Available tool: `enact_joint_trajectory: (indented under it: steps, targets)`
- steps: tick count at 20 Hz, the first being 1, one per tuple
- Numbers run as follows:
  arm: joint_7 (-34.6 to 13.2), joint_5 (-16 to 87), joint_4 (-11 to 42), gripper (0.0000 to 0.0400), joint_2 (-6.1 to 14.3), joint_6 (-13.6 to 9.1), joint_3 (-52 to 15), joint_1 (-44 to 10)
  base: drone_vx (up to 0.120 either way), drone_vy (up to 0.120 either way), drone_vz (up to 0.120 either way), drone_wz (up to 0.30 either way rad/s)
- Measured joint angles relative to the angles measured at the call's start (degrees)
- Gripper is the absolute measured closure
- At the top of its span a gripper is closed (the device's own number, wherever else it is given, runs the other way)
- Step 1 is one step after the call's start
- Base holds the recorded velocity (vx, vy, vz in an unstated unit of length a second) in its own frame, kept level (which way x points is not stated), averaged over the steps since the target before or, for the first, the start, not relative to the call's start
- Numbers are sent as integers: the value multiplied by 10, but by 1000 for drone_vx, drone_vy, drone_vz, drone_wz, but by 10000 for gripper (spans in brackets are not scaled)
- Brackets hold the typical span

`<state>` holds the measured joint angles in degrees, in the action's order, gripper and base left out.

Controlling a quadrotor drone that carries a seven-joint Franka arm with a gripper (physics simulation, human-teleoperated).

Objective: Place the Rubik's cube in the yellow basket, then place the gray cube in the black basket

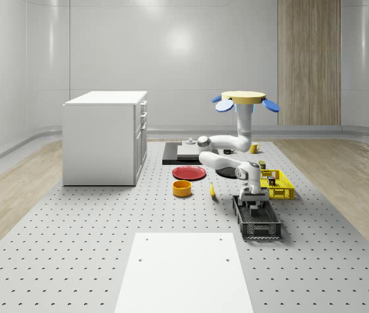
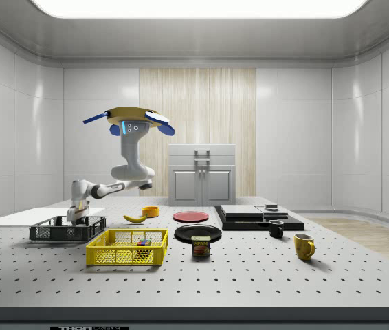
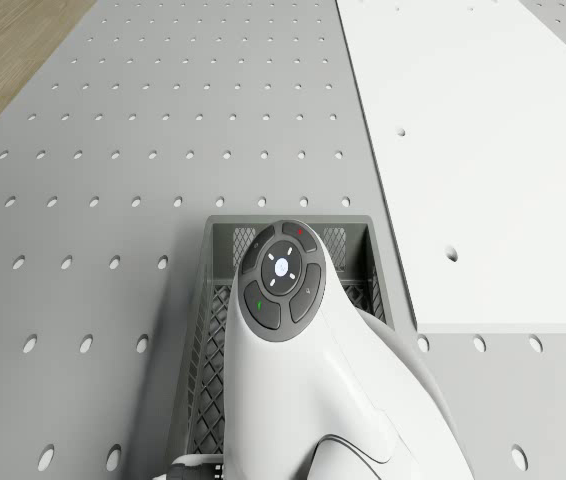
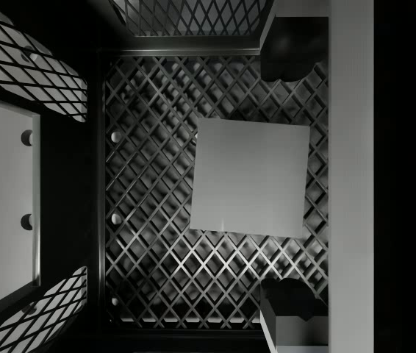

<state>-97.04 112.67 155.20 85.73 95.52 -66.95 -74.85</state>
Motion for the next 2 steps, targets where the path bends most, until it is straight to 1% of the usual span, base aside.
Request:
enact_joint_trajectory:
  steps: [2]
  targets:
    - [0,-3,1,3,0,-2,-3,1,0,0,0,0]
